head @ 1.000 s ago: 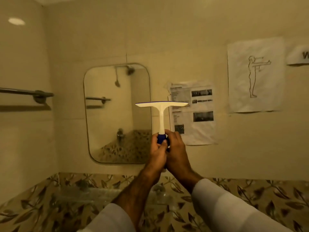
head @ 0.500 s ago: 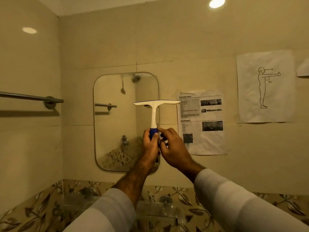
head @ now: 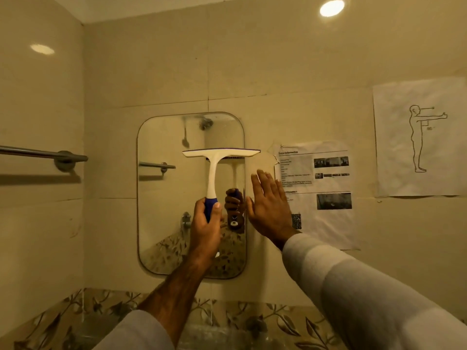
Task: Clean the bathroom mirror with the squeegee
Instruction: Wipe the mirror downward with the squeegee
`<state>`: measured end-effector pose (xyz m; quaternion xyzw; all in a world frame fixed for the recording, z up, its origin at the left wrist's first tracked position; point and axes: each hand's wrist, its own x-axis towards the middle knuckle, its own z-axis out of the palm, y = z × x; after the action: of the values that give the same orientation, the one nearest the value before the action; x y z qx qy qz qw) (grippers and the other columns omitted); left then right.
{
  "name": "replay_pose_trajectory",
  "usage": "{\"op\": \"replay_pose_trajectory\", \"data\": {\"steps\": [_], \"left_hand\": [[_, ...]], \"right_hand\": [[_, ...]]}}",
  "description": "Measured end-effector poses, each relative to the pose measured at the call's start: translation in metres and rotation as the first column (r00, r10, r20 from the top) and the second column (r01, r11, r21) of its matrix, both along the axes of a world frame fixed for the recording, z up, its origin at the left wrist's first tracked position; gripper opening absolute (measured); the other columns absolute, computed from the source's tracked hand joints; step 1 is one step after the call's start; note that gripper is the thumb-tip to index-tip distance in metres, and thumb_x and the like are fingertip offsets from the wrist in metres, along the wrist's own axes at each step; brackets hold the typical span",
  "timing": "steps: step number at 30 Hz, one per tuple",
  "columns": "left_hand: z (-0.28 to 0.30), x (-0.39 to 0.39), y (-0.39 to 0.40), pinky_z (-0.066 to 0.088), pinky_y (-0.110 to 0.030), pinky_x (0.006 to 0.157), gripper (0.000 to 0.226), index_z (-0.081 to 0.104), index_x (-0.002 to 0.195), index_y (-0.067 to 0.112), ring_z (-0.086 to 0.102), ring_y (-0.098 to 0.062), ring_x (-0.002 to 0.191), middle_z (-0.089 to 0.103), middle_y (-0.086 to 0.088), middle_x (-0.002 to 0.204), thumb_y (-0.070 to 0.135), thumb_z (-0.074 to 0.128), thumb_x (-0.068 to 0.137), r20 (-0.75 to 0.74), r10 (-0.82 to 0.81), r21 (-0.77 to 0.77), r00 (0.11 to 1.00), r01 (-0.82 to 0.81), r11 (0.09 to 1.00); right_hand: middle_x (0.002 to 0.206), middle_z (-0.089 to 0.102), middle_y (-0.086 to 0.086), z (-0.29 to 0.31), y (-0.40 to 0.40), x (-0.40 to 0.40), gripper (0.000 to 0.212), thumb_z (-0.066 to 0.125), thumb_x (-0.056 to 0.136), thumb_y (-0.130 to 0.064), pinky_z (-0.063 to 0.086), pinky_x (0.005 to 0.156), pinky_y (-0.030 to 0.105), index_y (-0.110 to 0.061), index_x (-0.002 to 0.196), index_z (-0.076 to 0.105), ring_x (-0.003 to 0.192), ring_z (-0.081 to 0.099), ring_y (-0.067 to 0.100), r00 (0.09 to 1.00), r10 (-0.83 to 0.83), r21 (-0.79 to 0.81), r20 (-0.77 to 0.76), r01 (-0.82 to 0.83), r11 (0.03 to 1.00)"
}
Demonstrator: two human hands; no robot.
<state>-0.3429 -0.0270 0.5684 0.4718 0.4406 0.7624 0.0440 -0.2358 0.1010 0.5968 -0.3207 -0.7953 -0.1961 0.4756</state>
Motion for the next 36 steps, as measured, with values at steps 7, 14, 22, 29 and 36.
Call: {"op": "replay_pose_trajectory", "data": {"steps": [7,14,22,29,36], "left_hand": [[-0.012,-0.028,0.0,0.046,-0.027,0.053,0.02,0.054,0.119,0.022,0.052,-0.012,0.065,0.058,-0.003,0.08,0.03,0.047,0.102,0.01,-0.002,0.003,1.0,0.002,1.0],[-0.021,-0.041,0.005,0.046,-0.023,0.051,0.02,0.053,0.119,0.022,0.051,-0.008,0.063,0.057,-0.003,0.08,0.029,0.047,0.102,0.014,0.02,-0.026,1.0,-0.02,0.999],[-0.023,-0.05,0.019,0.044,-0.024,0.05,0.022,0.052,0.121,0.017,0.05,-0.005,0.059,0.056,-0.004,0.079,0.027,0.046,0.102,0.003,0.042,-0.011,0.999,-0.042,0.999],[-0.016,-0.054,0.029,0.046,-0.022,0.057,0.026,0.05,0.124,0.019,0.054,-0.006,0.067,0.059,-0.003,0.086,0.031,0.046,0.101,-0.013,0.1,0.004,0.995,-0.1,0.995],[-0.003,-0.059,0.036,0.048,-0.022,0.06,0.028,0.048,0.124,0.021,0.058,-0.013,0.077,0.059,-0.002,0.091,0.036,0.046,0.101,-0.007,0.134,0.007,0.991,-0.134,0.991]], "right_hand": [[0.165,-0.015,0.008,0.006,0.032,-0.003,0.063,0.023,0.104,-0.031,-0.003,0.125,0.047,-0.013,0.158,-0.005,0.152,-0.016,0.024,0.991,-0.103,-0.029,0.086,0.106,0.994],[0.164,-0.016,0.012,-0.006,0.055,-0.022,0.065,0.029,0.104,-0.026,-0.003,0.125,0.046,-0.009,0.157,-0.003,0.151,-0.018,0.027,0.997,-0.07,0.021,0.013,0.07,0.997],[0.166,-0.003,0.013,-0.015,0.074,-0.03,0.065,0.025,0.102,-0.038,0.009,0.125,0.047,-0.007,0.157,0.009,0.154,-0.003,0.027,0.991,-0.121,0.123,-0.057,0.127,0.984],[0.165,-0.001,0.014,-0.018,0.079,-0.034,0.067,0.021,0.101,-0.041,0.013,0.124,0.05,-0.006,0.157,0.01,0.154,0.0,0.029,0.988,-0.134,0.16,-0.081,0.145,0.976],[0.166,-0.001,0.014,-0.019,0.078,-0.033,0.067,0.021,0.101,-0.041,0.014,0.124,0.051,-0.005,0.157,0.011,0.154,-0.001,0.028,0.985,-0.148,0.177,-0.093,0.163,0.971]]}}
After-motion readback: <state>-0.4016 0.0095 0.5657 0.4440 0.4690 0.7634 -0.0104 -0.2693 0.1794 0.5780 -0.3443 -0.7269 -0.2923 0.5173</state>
